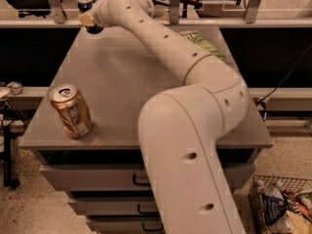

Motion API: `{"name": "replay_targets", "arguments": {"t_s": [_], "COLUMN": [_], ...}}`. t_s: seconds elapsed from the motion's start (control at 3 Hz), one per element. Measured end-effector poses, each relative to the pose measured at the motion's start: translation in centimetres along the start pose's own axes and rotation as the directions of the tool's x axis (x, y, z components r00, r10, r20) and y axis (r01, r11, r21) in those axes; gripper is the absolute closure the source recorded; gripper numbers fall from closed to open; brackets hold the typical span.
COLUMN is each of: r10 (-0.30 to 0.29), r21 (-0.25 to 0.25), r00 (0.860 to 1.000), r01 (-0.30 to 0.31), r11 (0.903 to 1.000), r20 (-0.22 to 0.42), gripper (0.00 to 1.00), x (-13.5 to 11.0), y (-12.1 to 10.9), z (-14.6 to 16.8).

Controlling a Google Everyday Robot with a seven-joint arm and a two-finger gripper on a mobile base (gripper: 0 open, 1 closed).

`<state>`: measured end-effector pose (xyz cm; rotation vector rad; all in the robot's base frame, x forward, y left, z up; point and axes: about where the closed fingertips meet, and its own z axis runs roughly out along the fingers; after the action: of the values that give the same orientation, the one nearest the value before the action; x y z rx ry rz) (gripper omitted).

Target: Move pepsi can near orange can

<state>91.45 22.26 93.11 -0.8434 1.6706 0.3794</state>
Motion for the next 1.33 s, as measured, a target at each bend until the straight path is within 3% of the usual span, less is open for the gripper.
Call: {"name": "replay_targets", "arguments": {"t_s": [0.33, 0.67, 1.0, 1.33], "r10": [0.028, 0.028, 0.023, 0.019], "r21": [0.038, 0.038, 0.039, 0.066], "r00": [1.0, 1.0, 1.0, 0.999], "r01": [-0.028, -0.028, -0.022, -0.017], "r11": [0.9989, 0.9989, 0.999, 0.9977], "r20": [0.004, 0.006, -0.014, -0.031], "gripper": [1.0, 1.0, 1.0, 1.0], "x": [0.2, 0.1, 0.0, -0.9], "y": [-2.2, -2.2, -2.0, -2.1], "z": [-5.8, -5.8, -8.0, -12.4]}}
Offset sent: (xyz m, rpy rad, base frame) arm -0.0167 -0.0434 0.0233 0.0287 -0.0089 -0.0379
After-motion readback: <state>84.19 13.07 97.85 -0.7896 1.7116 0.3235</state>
